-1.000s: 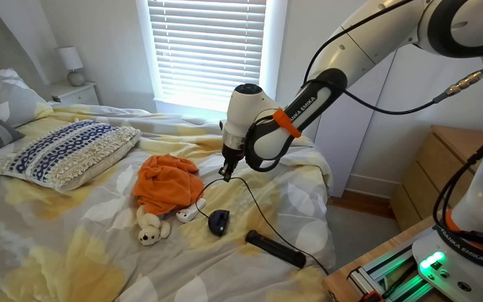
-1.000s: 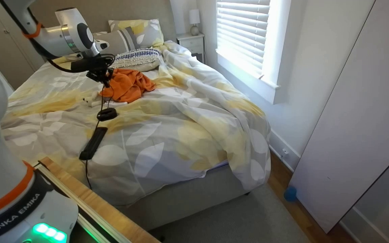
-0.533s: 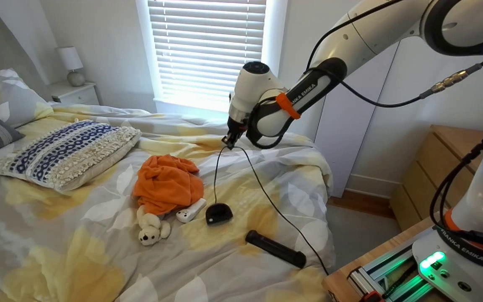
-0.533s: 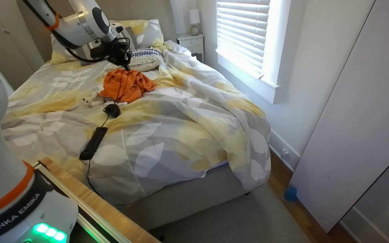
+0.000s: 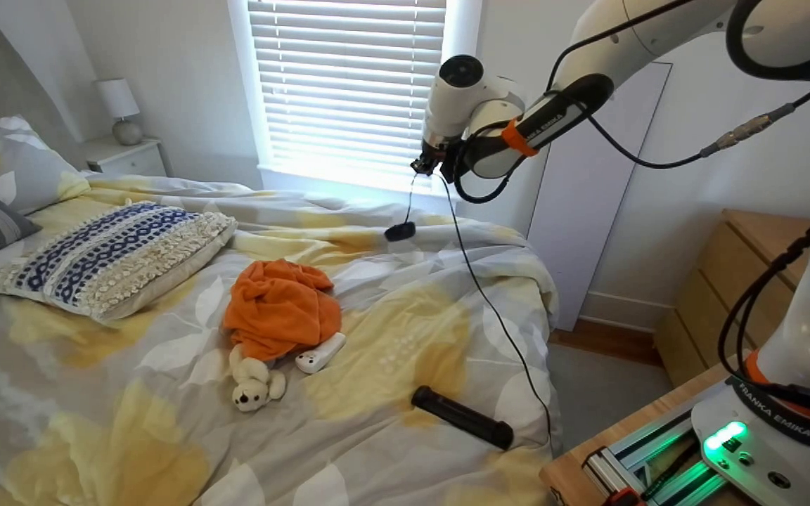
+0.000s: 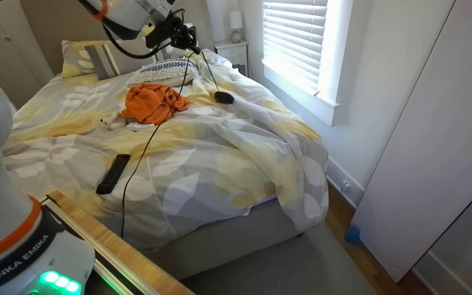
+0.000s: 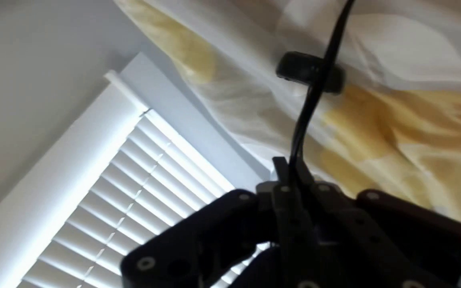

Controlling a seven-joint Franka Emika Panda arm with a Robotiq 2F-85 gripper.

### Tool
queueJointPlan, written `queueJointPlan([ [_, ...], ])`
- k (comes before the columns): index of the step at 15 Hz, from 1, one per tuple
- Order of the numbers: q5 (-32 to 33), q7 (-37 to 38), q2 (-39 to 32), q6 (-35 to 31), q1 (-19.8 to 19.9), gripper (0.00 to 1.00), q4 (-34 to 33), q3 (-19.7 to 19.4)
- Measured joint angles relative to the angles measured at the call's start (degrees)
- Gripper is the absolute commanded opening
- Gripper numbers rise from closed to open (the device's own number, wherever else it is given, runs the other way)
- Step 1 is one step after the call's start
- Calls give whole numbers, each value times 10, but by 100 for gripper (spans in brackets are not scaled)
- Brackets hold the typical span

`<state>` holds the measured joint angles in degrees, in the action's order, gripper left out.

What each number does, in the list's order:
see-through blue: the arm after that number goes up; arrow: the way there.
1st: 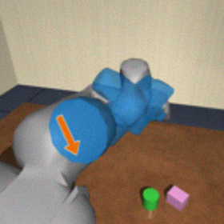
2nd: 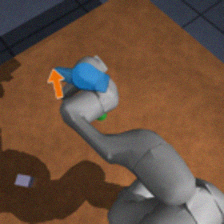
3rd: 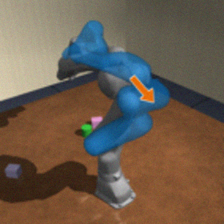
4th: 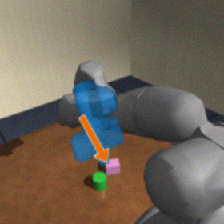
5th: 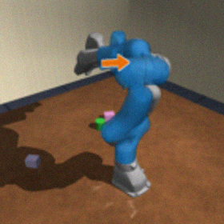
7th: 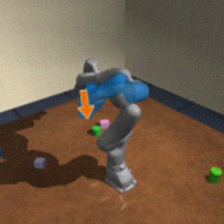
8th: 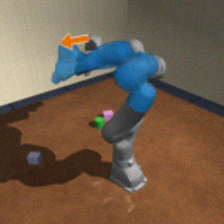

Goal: Move the black clock cable to the right side of the bed, pick up the digital clock and place it on the left side of the bed

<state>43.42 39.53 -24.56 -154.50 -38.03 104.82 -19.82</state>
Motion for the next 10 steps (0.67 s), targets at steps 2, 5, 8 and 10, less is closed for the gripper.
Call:
queueJointPlan([
  [2, 63, 74, 13, 41, -33, 1, 0, -38],
  [5, 156, 160, 41, 143, -28, 1, 2, 0],
  [8, 190, 192, 63, 237, 5, 1, 6, 77],
  [10, 194, 204, 73, 288, 32, 1, 8, 126],
])
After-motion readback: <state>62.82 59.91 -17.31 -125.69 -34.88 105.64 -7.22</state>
